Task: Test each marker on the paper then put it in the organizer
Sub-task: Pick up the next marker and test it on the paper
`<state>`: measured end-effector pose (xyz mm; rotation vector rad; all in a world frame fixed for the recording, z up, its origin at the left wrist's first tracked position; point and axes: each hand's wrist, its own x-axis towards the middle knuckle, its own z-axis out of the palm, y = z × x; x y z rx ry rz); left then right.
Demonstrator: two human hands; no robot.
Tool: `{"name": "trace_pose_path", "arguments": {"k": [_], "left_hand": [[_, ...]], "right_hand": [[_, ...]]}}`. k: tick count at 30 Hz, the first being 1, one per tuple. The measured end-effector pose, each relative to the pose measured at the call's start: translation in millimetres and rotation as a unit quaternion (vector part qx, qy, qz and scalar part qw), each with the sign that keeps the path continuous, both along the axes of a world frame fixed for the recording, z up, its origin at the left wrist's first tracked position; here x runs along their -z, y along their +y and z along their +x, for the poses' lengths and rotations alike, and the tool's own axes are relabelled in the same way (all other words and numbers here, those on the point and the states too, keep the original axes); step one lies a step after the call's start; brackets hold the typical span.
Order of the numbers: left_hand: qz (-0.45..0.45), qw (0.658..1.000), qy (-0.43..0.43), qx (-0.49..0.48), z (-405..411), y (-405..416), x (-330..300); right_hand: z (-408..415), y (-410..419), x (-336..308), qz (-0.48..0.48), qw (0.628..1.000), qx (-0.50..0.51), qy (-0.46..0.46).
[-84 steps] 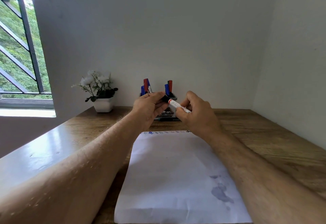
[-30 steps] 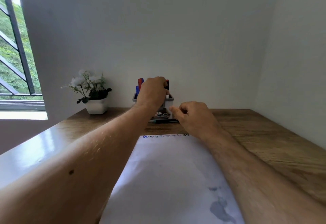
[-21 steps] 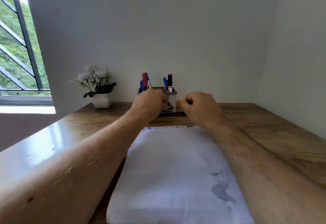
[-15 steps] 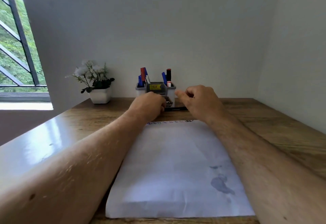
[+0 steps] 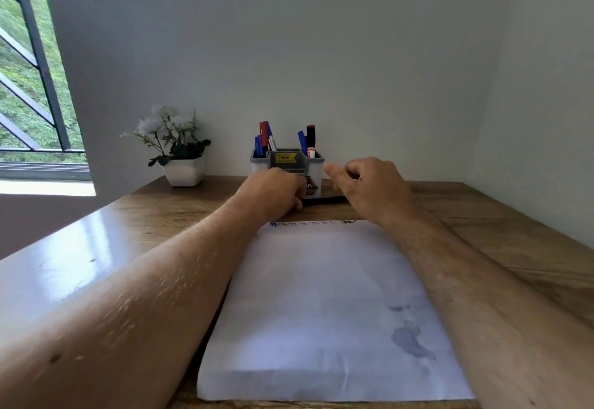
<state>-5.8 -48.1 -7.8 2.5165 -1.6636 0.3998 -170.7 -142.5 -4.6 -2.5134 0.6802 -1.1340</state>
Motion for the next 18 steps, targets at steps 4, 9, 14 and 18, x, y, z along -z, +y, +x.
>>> {"name": "trace_pose_path", "arguments": {"k": [4,9,14,18], "left_hand": [[0.023,1.0,0.001,0.003,0.7,2.9,-0.9],[-0.024,0.997,0.076,-0.021,5.4,9.5,-0.3],[-0.136,0.947,0.288,-0.026,2.3,19.8,-9.9],[-0.181,0.837,0.516,-0.021,-10.2,21.5,-17.8]], "right_hand": [[-2.4,0.8,-0.7,0.001,1.0,0.002,0.001],[-4.5,1.5,-0.2,0.015,1.0,0.0,0.008],[-9.1,3.3,0.0,0.016,1.0,0.012,0.008],[-8.2,0.9,-0.4,0.04,0.999,0.026,-0.004]]}}
